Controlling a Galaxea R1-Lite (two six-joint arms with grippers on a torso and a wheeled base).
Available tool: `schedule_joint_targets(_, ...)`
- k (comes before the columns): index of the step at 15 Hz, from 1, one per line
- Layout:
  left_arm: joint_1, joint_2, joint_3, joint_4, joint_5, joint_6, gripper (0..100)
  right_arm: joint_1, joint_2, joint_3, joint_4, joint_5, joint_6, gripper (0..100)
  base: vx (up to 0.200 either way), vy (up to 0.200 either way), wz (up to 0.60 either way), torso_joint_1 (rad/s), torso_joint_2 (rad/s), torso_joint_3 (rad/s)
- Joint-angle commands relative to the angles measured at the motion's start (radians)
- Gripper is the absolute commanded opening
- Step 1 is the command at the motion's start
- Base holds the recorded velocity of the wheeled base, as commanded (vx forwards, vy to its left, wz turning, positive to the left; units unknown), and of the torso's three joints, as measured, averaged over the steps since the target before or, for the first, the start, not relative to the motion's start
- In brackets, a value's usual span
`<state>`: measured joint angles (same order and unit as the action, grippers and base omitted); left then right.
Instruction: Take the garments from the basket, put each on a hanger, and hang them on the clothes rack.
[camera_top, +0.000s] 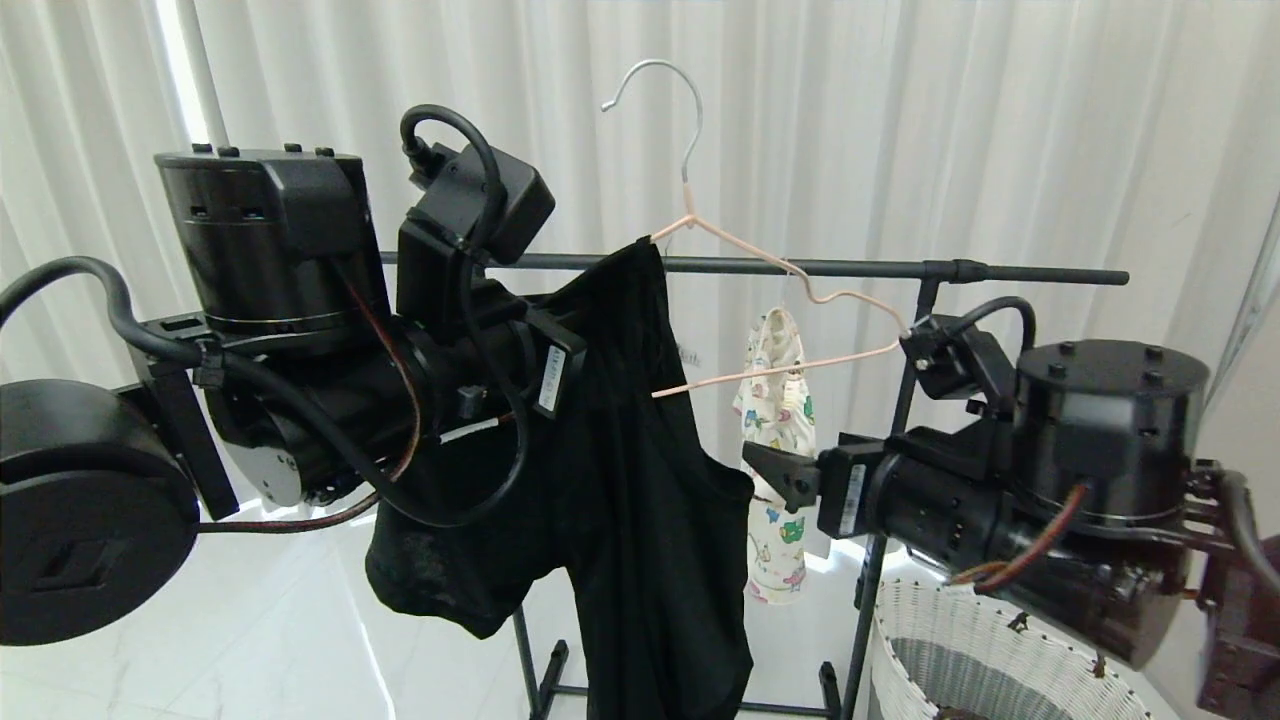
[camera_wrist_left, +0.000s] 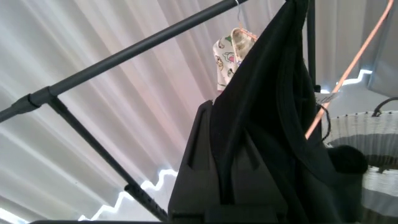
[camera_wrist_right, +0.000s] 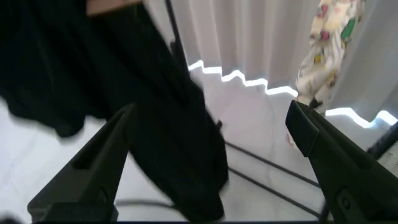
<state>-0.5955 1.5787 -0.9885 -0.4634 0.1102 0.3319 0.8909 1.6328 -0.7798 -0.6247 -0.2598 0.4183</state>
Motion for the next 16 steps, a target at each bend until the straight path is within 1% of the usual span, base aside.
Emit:
schedule_joint_targets(1,-0.009,0.001,-0.012,-0.001,0.0,0.001,0,0.0,0.094,-0.061,0.0,-0.009,0.002,100,0.0,0.0,0.0,0.0,0.0,0.0)
schedule_joint_targets(4,-0.02,0.001,-0.024,-0.001,0.0,0.002,0,0.003,0.107,-0.039,0.013,-0.016,0.0,100,0.0,0.0,0.0,0.0,0.0,0.0)
schedule_joint_targets(6,-0.024,-0.005,-0.03,-0.001,-0.003,0.002,0,0.002,0.11,-0.021,0.045,-0.022,-0.009,100,0.0,0.0,0.0,0.0,0.0,0.0)
schedule_joint_targets(8,-0.026,-0.006,-0.035,-0.001,-0.003,0.002,0,-0.003,0.108,-0.01,0.099,-0.047,-0.01,100,0.0,0.0,0.0,0.0,0.0,0.0)
schedule_joint_targets(10,-0.024,-0.006,-0.032,-0.001,-0.001,0.002,0,-0.006,0.105,-0.01,0.189,-0.085,-0.01,100,0.0,0.0,0.0,0.0,0.0,0.0)
schedule_joint_targets(11,-0.024,-0.008,-0.029,-0.001,-0.001,0.001,0,-0.015,0.104,-0.01,0.211,-0.104,-0.012,100,0.0,0.0,0.0,0.0,0.0,0.0)
schedule_joint_targets(14,-0.02,-0.02,-0.004,-0.001,-0.001,-0.001,0,-0.079,0.104,-0.01,0.217,-0.139,-0.055,100,0.0,0.0,0.0,0.0,0.0,0.0)
schedule_joint_targets(16,-0.013,-0.065,0.068,-0.001,-0.021,0.009,0,-0.151,0.093,-0.009,0.217,-0.142,-0.102,100,0.0,0.0,0.0,0.0,0.0,0.0)
